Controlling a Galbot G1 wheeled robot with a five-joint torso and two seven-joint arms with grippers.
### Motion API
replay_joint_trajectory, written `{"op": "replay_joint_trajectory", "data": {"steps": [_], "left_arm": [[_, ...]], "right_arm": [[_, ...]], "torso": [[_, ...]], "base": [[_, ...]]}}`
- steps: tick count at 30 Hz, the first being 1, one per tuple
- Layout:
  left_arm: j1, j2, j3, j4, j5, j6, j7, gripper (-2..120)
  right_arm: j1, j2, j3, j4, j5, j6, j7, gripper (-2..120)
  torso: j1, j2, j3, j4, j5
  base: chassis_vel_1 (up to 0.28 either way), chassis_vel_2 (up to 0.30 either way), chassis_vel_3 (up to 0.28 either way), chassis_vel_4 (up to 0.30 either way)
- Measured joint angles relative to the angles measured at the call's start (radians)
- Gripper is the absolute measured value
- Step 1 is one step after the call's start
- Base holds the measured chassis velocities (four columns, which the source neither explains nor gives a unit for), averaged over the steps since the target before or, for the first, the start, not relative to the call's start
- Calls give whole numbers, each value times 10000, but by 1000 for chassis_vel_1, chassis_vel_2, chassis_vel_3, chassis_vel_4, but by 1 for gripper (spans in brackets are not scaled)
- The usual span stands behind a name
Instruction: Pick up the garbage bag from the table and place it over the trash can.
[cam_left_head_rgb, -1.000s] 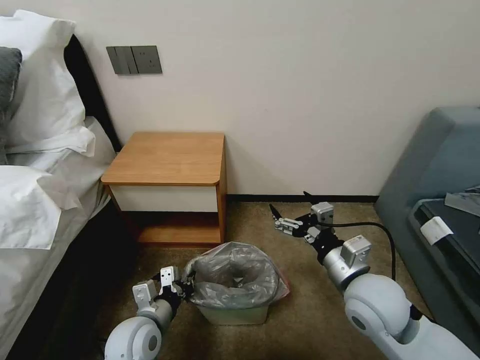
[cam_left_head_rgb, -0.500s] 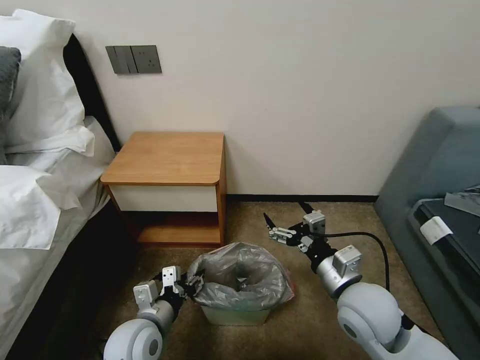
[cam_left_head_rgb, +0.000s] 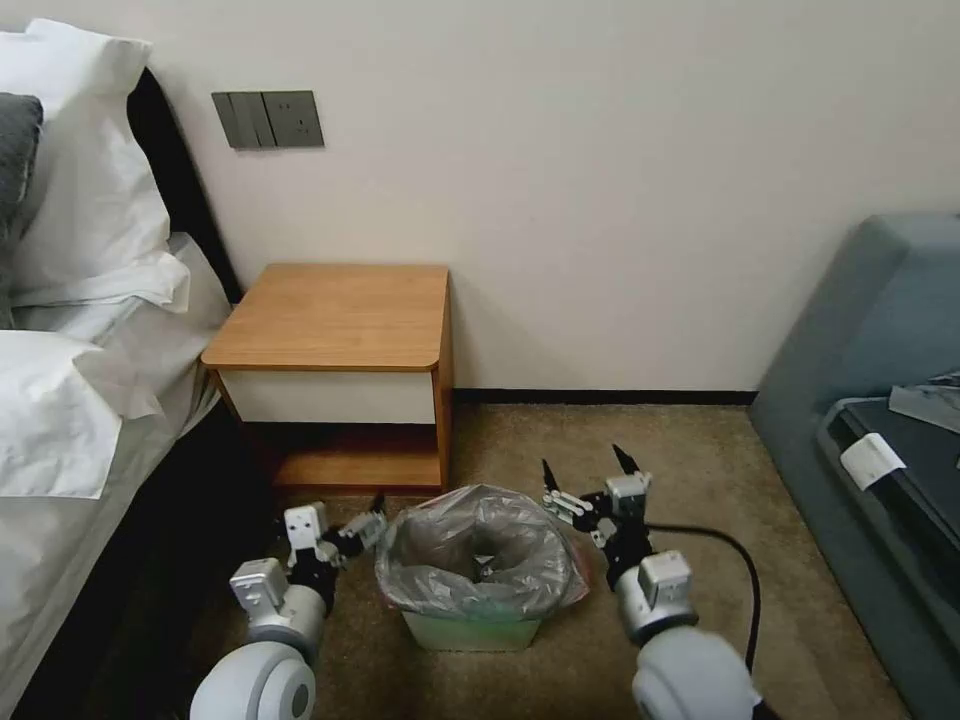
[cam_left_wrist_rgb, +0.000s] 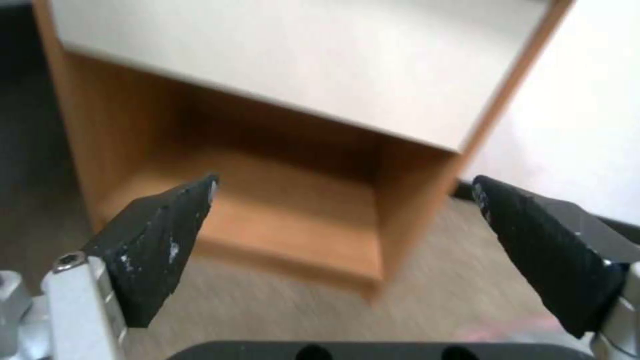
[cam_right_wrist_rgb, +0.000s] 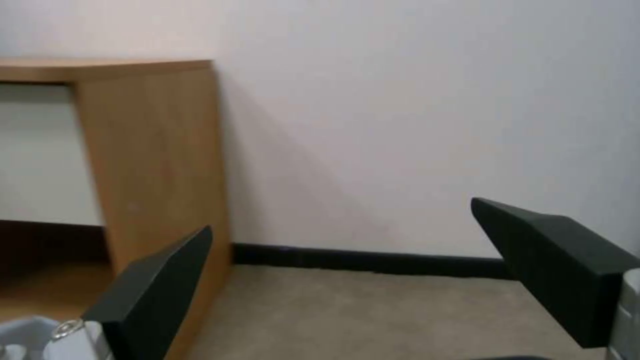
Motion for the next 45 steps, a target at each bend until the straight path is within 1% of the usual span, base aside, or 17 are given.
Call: {"op": "replay_joint_trajectory", "data": {"steps": [1,2,3,6,11,45], "left_arm": [[-34,66,-40,272,337,-496,152,100],[-53,173,-100,570,777,-935,375,97],[-53,173,-100,570,777,-935,375,97],[-42,312,-178,984,1112,-1399,684,88],[40,302,-185,1048,1143,-1470,903,84],[46,298,-177,1012,1080,-1354,894,84]], "right_arm": [[-157,166,238,-90,-221,299,-78,100],[-343,347,563,-177,-436,638,-205,100],[-343,347,563,-177,-436,638,-205,100],[-566,618,1056,-218,-531,959,-489,100],[-610,710,1190,-221,-465,1009,-721,100],[-561,653,1137,-192,-374,948,-729,100]], "torso": [[0,0,0,0,-1],[0,0,0,0,-2],[0,0,0,0,-2],[0,0,0,1,-1],[0,0,0,2,1],[0,0,0,2,1]], "base": [[0,0,0,0],[0,0,0,0],[0,0,0,0],[0,0,0,0],[0,0,0,0],[0,0,0,0]]}}
